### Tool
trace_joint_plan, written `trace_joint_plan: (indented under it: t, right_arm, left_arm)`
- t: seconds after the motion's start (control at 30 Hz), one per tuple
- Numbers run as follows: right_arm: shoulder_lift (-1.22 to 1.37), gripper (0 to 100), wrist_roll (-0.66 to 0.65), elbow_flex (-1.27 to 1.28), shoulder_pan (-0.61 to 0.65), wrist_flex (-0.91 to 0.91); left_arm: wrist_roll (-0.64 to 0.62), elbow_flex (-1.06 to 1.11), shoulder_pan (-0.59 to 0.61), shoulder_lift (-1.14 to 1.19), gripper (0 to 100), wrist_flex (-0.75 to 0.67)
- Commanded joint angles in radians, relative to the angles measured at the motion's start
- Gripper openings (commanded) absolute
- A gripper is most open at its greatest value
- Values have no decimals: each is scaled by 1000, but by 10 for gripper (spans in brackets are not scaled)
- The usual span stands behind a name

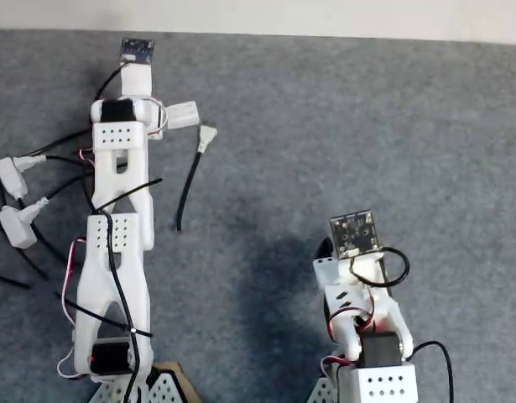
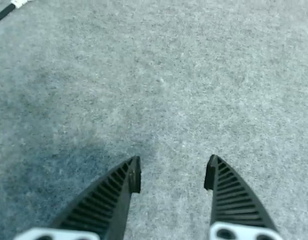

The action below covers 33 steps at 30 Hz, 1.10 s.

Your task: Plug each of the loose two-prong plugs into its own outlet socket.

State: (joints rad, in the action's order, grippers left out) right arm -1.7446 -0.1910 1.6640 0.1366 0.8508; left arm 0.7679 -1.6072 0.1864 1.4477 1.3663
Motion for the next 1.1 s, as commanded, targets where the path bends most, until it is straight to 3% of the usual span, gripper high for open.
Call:
trace_joint_plan:
  t: [0.0,0.1,0.53,0.67,0.87,1.07]
  right_arm:
    - [-16,207,-8,90,10,-12]
    - [-16,207,-8,90,10,-12]
    - [-15,207,-8,90,28,-12]
    - [-15,207,-8,90,31,-12]
    - [-15,207,-8,90,31,-12]
    - [-15,207,-8,90,31,-12]
  left_arm:
    - [58,-4,2,35,101,-18]
    - [66,-5,1,54,0,15]
    - [61,-13,-91,-208,4,402]
    - [-26,-4,-77,-300,24,334]
    - [-25,85,-13,-228,242,98]
    - [203,166,15,-136,245,-77]
